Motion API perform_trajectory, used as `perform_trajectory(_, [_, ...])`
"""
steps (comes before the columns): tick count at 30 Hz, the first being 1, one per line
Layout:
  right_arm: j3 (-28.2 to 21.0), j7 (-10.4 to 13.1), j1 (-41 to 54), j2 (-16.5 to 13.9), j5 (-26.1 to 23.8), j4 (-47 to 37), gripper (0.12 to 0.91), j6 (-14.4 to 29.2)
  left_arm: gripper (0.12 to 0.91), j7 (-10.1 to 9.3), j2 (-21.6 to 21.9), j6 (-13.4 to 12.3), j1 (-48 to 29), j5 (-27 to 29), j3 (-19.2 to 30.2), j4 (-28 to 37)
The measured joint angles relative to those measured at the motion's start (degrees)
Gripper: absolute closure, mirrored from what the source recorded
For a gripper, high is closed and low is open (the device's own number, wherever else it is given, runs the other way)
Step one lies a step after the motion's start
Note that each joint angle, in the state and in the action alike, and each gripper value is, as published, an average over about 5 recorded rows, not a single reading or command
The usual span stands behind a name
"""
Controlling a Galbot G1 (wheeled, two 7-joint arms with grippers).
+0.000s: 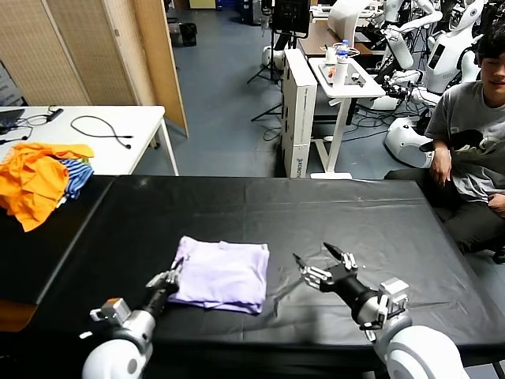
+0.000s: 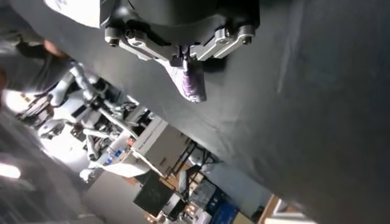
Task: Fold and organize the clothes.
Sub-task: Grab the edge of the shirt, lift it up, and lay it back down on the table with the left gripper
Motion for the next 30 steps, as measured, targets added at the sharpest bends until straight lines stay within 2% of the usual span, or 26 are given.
perform_trajectory(6, [-0.1, -0.7, -0.4, 0.6, -1.1, -2.6, 0.118, 1.0, 0.840, -0.68, 6.3, -1.4, 1.4, 4.4, -4.2, -1.4])
perform_trajectory(12, [-0.4, -1.1, 0.2, 0.7, -1.3, -4.3, 0.118, 1.3, 0.840, -1.20, 15.0, -2.1, 3.4, 4.5, -11.5, -1.6])
perform_trajectory(15, [-0.4, -1.3, 0.1, 0.7, -1.6, -4.7, 0.118, 1.6, 0.840, -1.46, 18.8, -2.3, 4.5, 6.5, -15.4, -2.4])
perform_trajectory(20, [0.1, -1.7, -0.6, 0.8, -1.8, -4.9, 0.118, 2.0, 0.840, -2.01, 21.4, -1.9, 5.9, 11.0, -19.1, -5.9])
perform_trajectory(24, [0.8, -2.2, -1.3, 1.0, -2.2, -4.7, 0.118, 2.3, 0.840, -3.66, 19.7, 0.2, 5.3, 12.0, -16.6, -9.5])
perform_trajectory(30, [1.9, -2.3, -3.0, 1.4, -2.8, -3.5, 0.118, 2.3, 0.840, -6.32, 12.9, 2.7, 2.5, 10.7, -5.5, -12.0])
